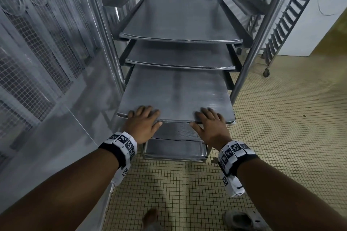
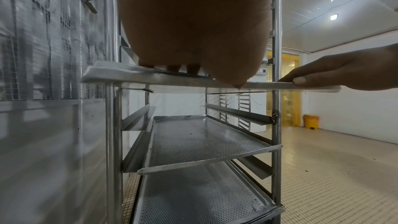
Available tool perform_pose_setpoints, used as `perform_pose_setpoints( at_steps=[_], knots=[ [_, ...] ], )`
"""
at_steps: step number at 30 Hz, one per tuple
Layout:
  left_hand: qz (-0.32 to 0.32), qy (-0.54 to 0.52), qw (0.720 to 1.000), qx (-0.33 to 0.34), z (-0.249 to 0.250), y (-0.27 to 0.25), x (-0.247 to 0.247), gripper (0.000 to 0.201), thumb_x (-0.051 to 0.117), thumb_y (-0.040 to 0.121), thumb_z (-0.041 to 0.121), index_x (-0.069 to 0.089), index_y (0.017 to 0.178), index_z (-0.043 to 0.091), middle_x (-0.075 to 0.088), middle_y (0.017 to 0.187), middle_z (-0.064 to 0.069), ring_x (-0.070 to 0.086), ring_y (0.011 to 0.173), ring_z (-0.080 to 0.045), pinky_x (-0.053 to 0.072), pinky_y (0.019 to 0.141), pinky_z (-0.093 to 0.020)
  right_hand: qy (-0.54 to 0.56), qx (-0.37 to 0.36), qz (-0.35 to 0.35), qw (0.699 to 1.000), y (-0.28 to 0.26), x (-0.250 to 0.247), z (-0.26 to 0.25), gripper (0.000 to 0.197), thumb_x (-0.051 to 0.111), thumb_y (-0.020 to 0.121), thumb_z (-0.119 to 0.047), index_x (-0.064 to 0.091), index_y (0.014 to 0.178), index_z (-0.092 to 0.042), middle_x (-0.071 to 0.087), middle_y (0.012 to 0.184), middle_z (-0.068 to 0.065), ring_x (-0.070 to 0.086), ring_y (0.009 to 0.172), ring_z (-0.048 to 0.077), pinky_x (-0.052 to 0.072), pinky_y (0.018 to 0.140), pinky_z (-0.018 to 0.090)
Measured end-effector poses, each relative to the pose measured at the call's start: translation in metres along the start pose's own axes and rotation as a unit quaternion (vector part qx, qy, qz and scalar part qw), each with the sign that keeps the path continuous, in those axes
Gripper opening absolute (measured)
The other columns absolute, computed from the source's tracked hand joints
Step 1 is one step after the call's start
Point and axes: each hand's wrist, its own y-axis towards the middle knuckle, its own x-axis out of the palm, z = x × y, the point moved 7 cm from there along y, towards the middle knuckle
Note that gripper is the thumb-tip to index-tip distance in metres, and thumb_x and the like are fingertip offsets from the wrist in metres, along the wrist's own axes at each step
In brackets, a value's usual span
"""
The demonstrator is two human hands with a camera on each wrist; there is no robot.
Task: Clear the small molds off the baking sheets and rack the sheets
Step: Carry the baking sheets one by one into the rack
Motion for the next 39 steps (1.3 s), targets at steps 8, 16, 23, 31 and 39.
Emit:
perform_pose_setpoints(
  at_steps=[8, 16, 23, 31, 39],
  knots=[
    [0.006, 0.008, 1.000, -0.003, -0.012, 0.035, 0.001, 0.080, 0.000, 0.086, 0.066, 0.030, 0.151, 0.031, 0.029, 0.159, -0.001, 0.023, 0.147, -0.028, 0.028, 0.111, -0.055, -0.003, -0.002, 0.017, 1.000, 0.034, 0.000, 0.010, 0.062, 0.029, 0.101, -0.064, 0.033, 0.153, -0.033, 0.023, 0.165, 0.000, 0.011, 0.154, 0.023, 0.008, 0.122, 0.048],
    [0.017, 0.022, 1.000, 0.002, -0.025, 0.077, -0.001, 0.079, -0.002, 0.085, 0.065, 0.031, 0.149, 0.031, 0.029, 0.157, -0.001, 0.024, 0.146, -0.028, 0.029, 0.108, -0.053, -0.011, 0.001, 0.023, 1.000, 0.074, -0.002, 0.020, 0.061, 0.026, 0.101, -0.064, 0.031, 0.154, -0.034, 0.023, 0.165, -0.002, 0.011, 0.154, 0.021, 0.010, 0.123, 0.047],
    [0.039, 0.010, 0.999, 0.003, -0.034, 0.111, -0.001, 0.076, 0.007, 0.090, 0.065, 0.040, 0.147, 0.028, 0.039, 0.152, -0.003, 0.031, 0.142, -0.030, 0.031, 0.105, -0.054, -0.022, 0.005, 0.025, 0.999, 0.107, -0.003, 0.029, 0.061, 0.025, 0.101, -0.065, 0.030, 0.154, -0.034, 0.023, 0.165, -0.002, 0.011, 0.154, 0.021, 0.009, 0.122, 0.047],
    [0.040, 0.004, 0.999, -0.005, -0.045, 0.148, -0.002, 0.073, 0.008, 0.090, 0.063, 0.038, 0.147, 0.028, 0.037, 0.153, -0.005, 0.029, 0.142, -0.032, 0.028, 0.106, -0.058, -0.026, 0.004, 0.044, 0.999, 0.142, -0.007, 0.039, 0.061, 0.028, 0.100, -0.065, 0.035, 0.152, -0.034, 0.028, 0.163, -0.002, 0.017, 0.153, 0.022, 0.013, 0.121, 0.048],
    [0.026, 0.005, 1.000, -0.012, -0.050, 0.165, -0.002, 0.064, 0.016, 0.096, 0.062, 0.036, 0.148, 0.030, 0.032, 0.157, -0.004, 0.024, 0.147, -0.031, 0.024, 0.111, -0.057, -0.018, 0.017, 0.015, 1.000, 0.161, -0.009, 0.044, 0.062, 0.025, 0.099, -0.069, 0.031, 0.153, -0.040, 0.022, 0.166, -0.006, 0.011, 0.154, 0.018, 0.010, 0.123, 0.047]
  ],
)
